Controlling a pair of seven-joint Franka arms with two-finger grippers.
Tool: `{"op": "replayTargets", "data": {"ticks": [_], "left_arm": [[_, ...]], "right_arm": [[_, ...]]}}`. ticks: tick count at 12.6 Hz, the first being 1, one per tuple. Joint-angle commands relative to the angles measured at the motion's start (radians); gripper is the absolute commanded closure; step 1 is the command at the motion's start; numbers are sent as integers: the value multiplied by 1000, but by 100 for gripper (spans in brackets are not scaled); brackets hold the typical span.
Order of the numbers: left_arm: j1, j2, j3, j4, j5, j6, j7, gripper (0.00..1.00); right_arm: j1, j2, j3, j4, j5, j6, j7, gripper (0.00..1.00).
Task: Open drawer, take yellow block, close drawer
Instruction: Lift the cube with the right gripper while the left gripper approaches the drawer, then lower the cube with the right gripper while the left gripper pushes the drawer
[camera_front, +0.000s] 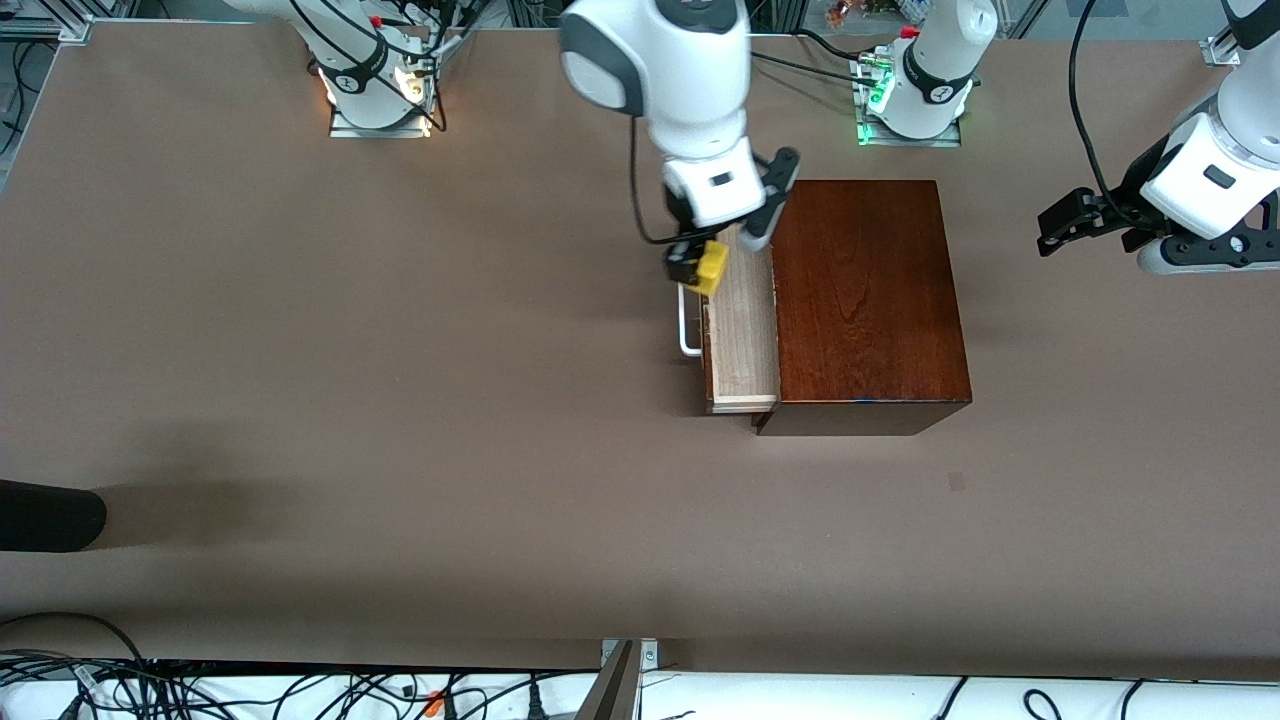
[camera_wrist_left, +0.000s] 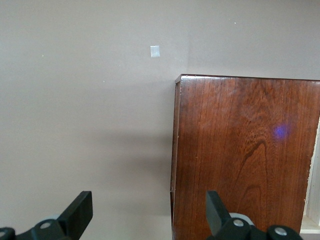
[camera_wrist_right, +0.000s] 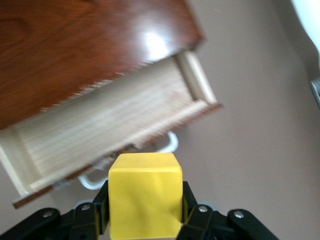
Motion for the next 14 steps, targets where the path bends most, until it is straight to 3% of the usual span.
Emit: {"op": "replayTargets", "data": {"ticks": [1, 4, 8, 9, 12, 14], "left_arm": [[-6, 14, 2, 34, -6, -27, -7, 0], [-4, 3, -70, 34, -5, -64, -15, 0], [-7, 53, -149, 70, -59, -75, -30, 0], [-15, 72, -165, 70, -105, -73, -27, 0], [-35, 171, -303, 117, -124, -70, -26, 0], [-46, 266, -406, 201, -120, -68, -19, 0]], "right_arm": [[-168, -9, 16, -11, 84, -19, 8, 94], [-350, -20, 21, -17, 92, -74, 6, 94], [-487, -25, 18, -86, 94, -131, 28, 94], [-509, -63, 7, -162, 92, -109, 31, 94], [-569, -219, -1, -515, 92, 74, 80, 94], [-616, -270, -4, -693, 91, 208, 92, 94]]}}
